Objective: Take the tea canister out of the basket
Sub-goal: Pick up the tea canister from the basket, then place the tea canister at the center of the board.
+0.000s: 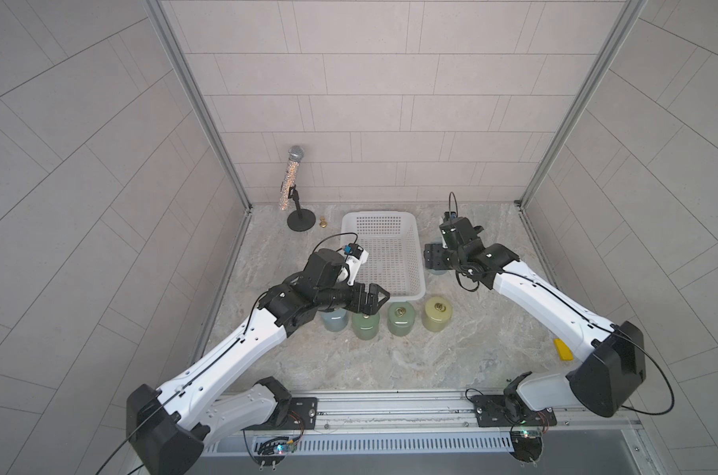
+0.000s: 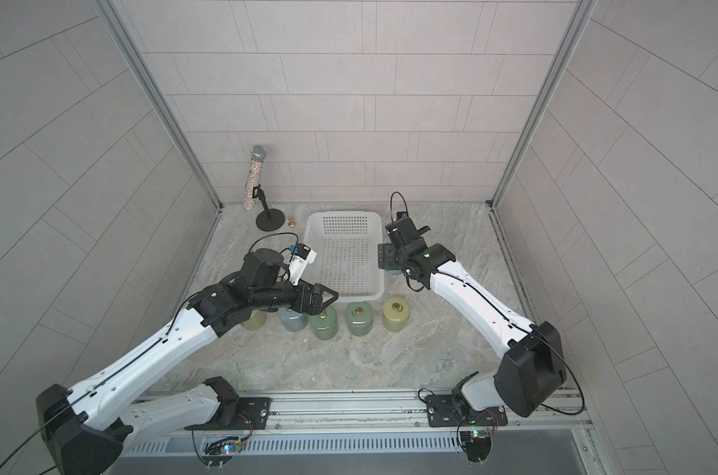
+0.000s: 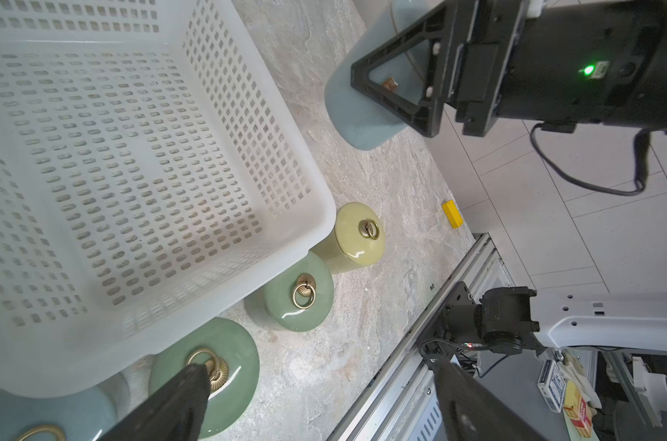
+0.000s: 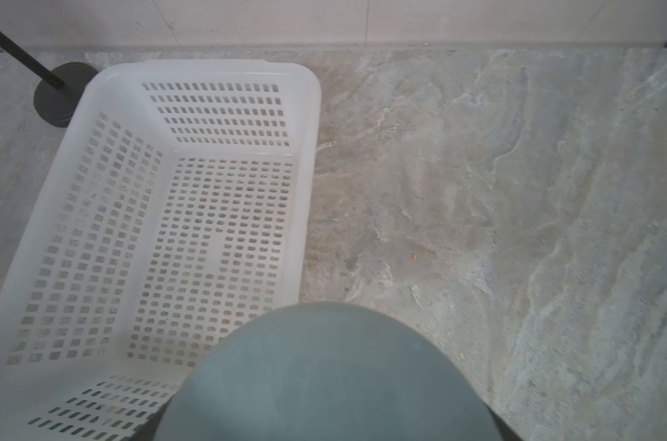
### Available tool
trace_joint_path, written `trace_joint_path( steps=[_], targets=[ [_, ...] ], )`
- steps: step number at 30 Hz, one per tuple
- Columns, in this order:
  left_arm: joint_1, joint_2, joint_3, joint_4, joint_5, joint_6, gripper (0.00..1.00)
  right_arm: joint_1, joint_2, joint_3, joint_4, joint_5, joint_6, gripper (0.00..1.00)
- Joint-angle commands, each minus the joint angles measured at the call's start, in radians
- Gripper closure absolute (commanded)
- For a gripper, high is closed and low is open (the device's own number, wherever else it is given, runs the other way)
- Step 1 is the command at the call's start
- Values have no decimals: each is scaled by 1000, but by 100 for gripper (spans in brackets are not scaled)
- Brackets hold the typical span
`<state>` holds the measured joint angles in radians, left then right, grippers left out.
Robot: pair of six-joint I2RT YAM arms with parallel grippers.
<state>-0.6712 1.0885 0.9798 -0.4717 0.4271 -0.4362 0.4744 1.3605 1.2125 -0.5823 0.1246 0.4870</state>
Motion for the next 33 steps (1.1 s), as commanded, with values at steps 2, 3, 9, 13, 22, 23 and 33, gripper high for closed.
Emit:
trace_joint_path(
  steps=[2, 3, 9, 13, 22, 23, 33],
  targets=[
    [-34, 35, 53, 42, -16, 9, 0, -59, -127, -75, 2, 49, 33, 24],
    [-40, 40, 56, 43, -17, 11, 0, -72, -146, -96, -3, 48, 33, 24],
    [-56, 71, 72, 50, -13, 17, 0, -150, -247, -230, -12, 47, 56, 24],
    [-60, 74, 71, 50, -8, 19, 0, -195, -277, -323, 5, 39, 77, 24],
    [-68, 67, 69, 44, -11, 17, 0, -232, -287, -495, 136, 6, 99, 24],
    [-68, 66, 70, 42, -11, 17, 0, -233, -280, -505, 148, 3, 100, 24],
    [-70, 62, 67, 39, -23, 17, 0, -234, -245, -583, 209, -17, 97, 24]
  ],
)
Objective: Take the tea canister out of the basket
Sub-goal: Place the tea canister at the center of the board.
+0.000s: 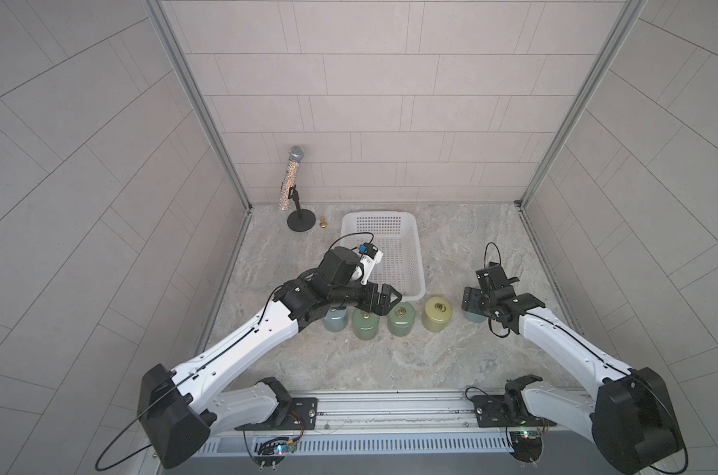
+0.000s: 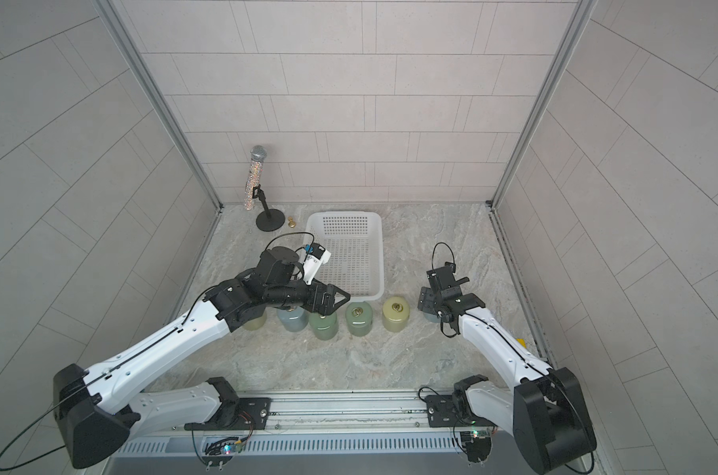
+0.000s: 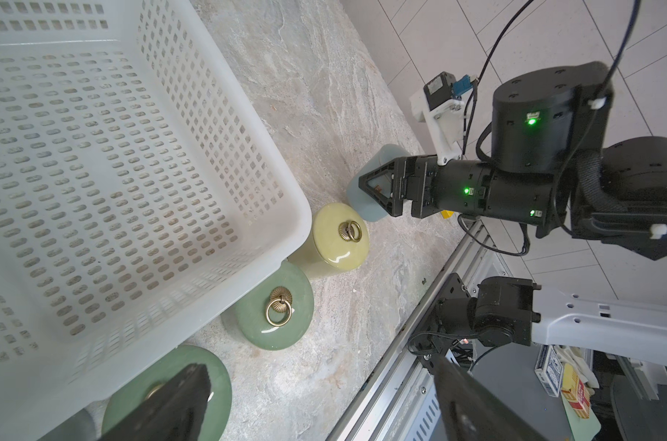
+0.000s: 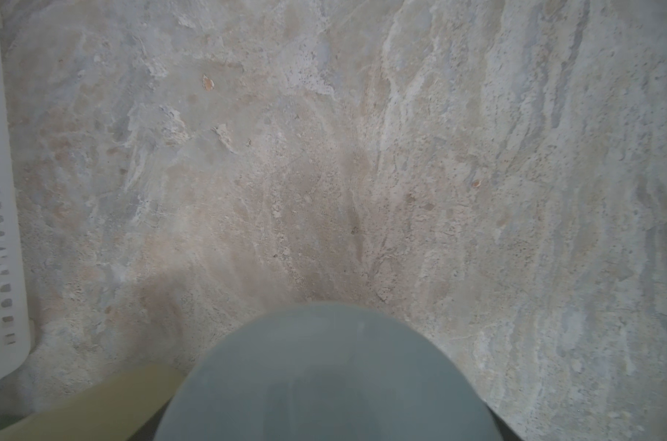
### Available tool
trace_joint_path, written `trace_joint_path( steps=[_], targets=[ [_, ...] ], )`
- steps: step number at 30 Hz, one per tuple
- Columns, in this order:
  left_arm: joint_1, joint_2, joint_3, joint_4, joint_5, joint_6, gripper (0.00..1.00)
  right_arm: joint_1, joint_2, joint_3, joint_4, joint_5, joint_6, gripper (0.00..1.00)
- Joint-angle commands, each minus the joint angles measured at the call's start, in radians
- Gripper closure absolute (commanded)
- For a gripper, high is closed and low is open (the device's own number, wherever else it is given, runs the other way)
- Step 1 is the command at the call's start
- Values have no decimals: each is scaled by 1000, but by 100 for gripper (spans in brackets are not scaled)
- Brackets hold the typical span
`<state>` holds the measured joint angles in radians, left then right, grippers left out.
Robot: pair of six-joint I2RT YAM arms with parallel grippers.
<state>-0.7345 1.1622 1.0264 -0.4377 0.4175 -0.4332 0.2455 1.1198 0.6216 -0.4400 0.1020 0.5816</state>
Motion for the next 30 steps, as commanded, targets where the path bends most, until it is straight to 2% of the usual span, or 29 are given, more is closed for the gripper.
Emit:
trace_joint_path(
  steps=[1, 12, 19, 20, 30],
  targets=[
    [-7, -12, 21, 5, -14, 14, 0, -5, -2, -22, 67, 6, 3, 24],
    [-6, -7, 21, 5, -15, 14, 0, 1, 30, -47, 73, -1, 1, 20],
    [-6, -7, 18, 4, -20, 14, 0, 3, -6, -39, 43, 11, 2, 10],
    [-6, -8, 18, 4, -22, 14, 0, 3, -15, -36, 37, 14, 0, 0],
    [-6, -5, 20, 3, -34, 13, 0, 2, -83, -5, -38, 5, -2, 0]
  ],
)
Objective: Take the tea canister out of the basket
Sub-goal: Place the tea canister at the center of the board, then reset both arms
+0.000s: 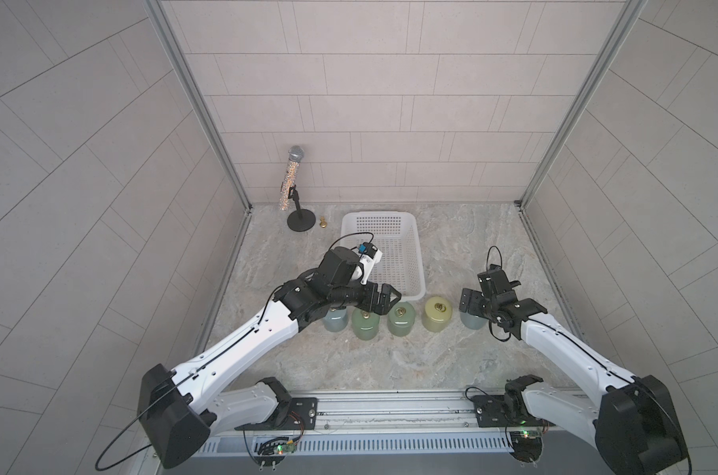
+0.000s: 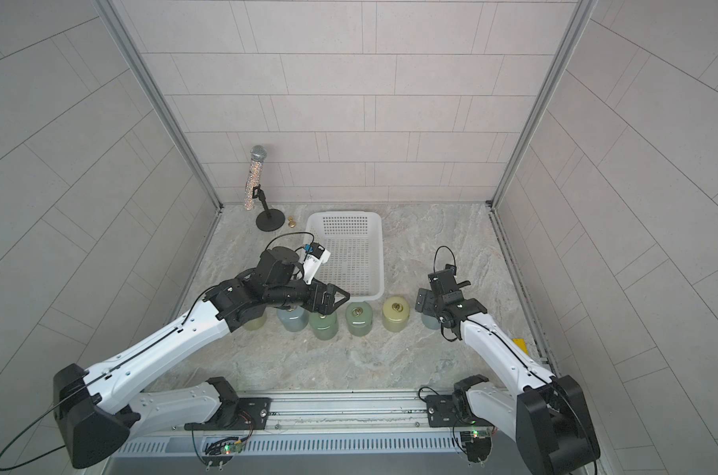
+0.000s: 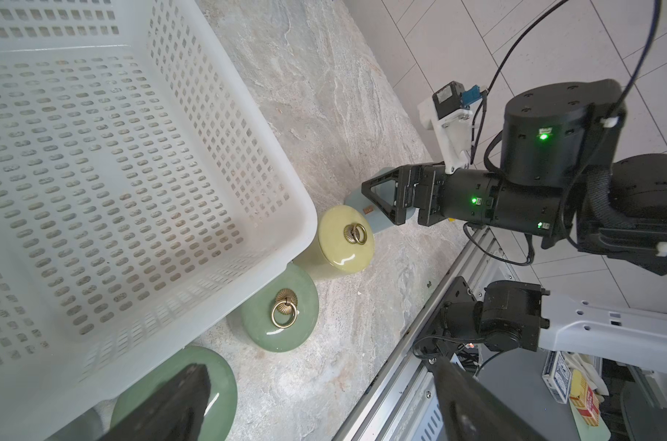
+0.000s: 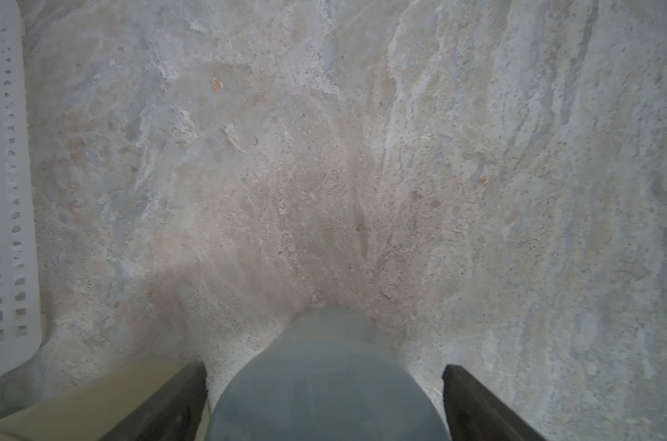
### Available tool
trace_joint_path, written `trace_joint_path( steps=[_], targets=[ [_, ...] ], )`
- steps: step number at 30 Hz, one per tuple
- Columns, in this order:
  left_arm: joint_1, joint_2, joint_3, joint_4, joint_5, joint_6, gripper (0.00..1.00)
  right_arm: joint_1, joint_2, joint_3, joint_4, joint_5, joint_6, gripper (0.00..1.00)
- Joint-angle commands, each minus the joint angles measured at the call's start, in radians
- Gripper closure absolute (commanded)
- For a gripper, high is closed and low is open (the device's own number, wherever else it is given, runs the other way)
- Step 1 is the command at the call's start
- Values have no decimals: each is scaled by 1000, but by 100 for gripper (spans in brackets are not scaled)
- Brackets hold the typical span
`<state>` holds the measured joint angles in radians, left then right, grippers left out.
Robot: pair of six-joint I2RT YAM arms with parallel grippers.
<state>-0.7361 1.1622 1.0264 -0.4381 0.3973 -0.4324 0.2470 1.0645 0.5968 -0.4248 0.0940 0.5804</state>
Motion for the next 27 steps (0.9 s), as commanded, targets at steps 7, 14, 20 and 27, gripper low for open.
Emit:
trace_joint_path(
  steps=[7, 14, 20, 27],
  targets=[
    [-2, -2, 39, -32, -126, 11, 0, 1, -109, 118, -110, 26, -25, 0],
    [35, 5, 90, -100, -359, 22, 0, 0, -125, 236, -118, 62, -84, 0],
    [115, 10, 122, -143, -553, 16, 0, 0, -108, 294, -51, 107, -144, 0],
    [321, 14, 95, -149, -638, 19, 0, -5, -109, 228, 109, 216, -252, 0]
  ],
)
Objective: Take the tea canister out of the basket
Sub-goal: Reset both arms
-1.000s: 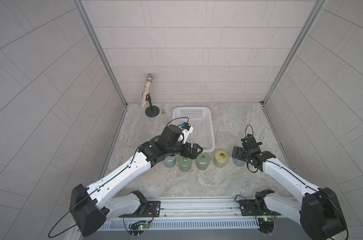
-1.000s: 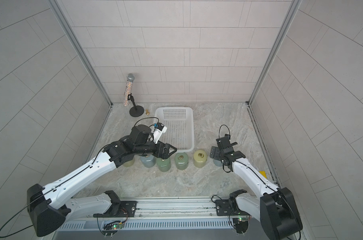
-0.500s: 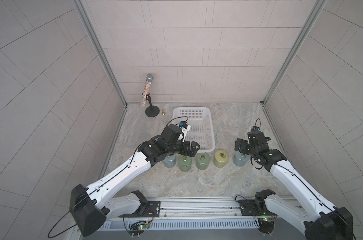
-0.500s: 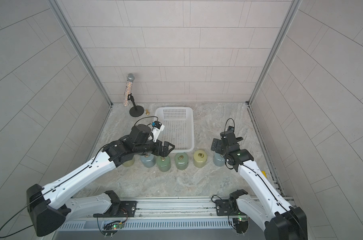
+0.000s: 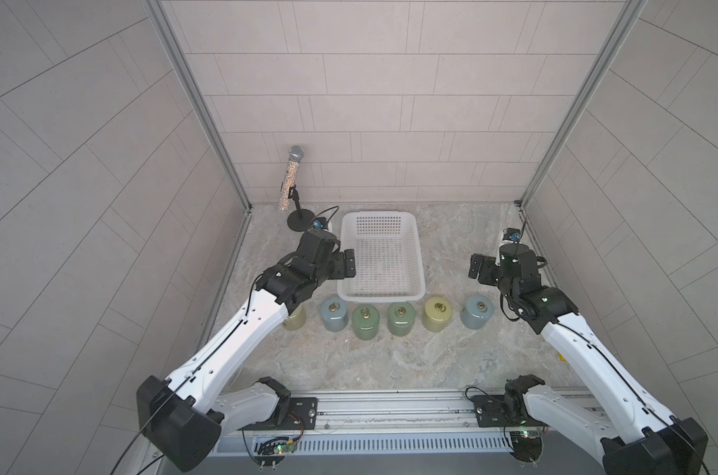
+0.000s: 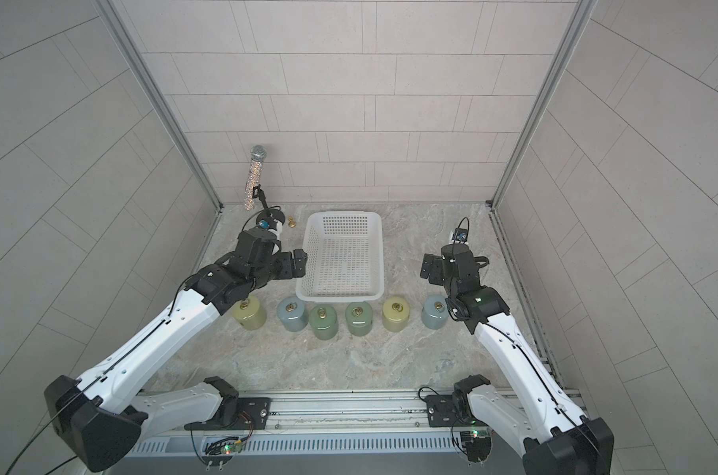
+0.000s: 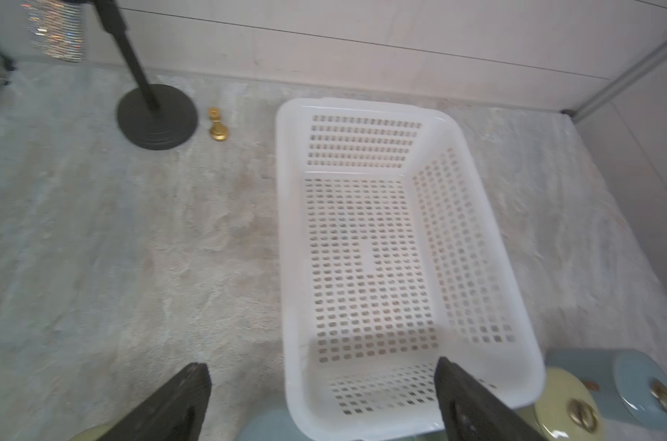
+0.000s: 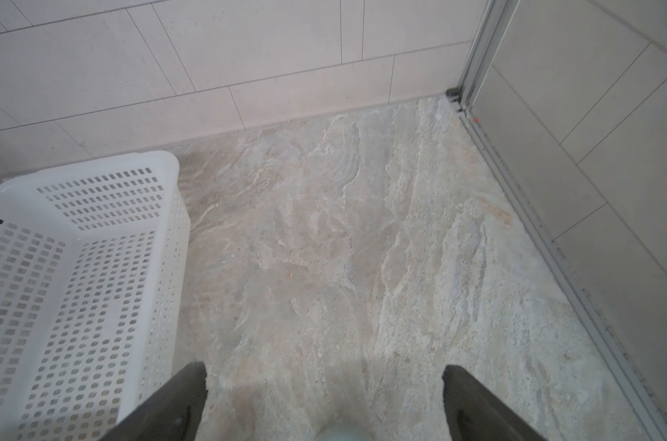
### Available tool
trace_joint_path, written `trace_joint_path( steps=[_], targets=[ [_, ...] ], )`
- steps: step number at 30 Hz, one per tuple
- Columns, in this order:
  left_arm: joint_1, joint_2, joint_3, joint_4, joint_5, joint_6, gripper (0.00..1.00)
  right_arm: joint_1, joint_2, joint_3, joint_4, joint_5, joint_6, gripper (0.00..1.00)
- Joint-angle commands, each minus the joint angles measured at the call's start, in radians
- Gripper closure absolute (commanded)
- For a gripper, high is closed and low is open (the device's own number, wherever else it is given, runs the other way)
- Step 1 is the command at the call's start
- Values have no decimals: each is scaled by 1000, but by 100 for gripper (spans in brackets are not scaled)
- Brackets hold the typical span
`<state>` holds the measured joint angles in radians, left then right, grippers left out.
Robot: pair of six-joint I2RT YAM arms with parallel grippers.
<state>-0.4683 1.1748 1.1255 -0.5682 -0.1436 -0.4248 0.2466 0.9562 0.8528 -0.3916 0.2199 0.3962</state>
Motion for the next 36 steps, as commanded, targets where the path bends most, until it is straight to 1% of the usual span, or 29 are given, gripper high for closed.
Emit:
trace_joint_path(
  steps=[1, 4, 6, 8, 9, 13, 16, 19, 22, 26, 28, 29, 30, 32, 34, 36],
  targets=[
    [74, -6, -28, 3, -135, 22, 0, -7, 4, -42, 99, 122, -79, 0],
    [122, -27, -113, 88, -266, 58, 0, -17, 22, -88, 174, 203, -106, 0],
    [166, -34, -164, 140, -313, 82, 0, -25, 39, -130, 245, 245, -132, 0],
    [217, -25, -194, 168, -369, 78, 0, -37, 60, -157, 290, 291, -135, 0],
    [246, -16, -210, 190, -383, 78, 0, -47, 75, -169, 316, 306, -137, 0],
    [361, 45, -259, 289, -345, 95, 0, -85, 140, -222, 440, 303, -149, 0],
    [410, 86, -303, 394, -359, 134, 0, -108, 193, -288, 588, 292, -185, 0],
    [429, 124, -357, 538, -365, 185, 0, -147, 257, -310, 697, 237, -202, 0],
    [434, 168, -414, 691, -378, 225, 0, -178, 337, -310, 769, 207, -212, 0],
    [435, 223, -456, 816, -362, 267, 0, -210, 420, -334, 870, 141, -237, 0],
    [442, 244, -494, 906, -329, 252, 0, -214, 463, -374, 999, 134, -266, 0],
    [444, 251, -502, 924, -299, 266, 0, -217, 482, -392, 1057, 126, -255, 0],
    [444, 266, -510, 933, -278, 276, 0, -223, 501, -404, 1094, 90, -260, 0],
    [445, 290, -560, 1029, -281, 270, 0, -223, 542, -423, 1163, 42, -279, 0],
    [445, 300, -616, 1133, -267, 273, 0, -222, 564, -441, 1219, 27, -285, 0],
    [444, 302, -638, 1185, -247, 283, 0, -225, 559, -440, 1210, 21, -282, 0]
  ],
)
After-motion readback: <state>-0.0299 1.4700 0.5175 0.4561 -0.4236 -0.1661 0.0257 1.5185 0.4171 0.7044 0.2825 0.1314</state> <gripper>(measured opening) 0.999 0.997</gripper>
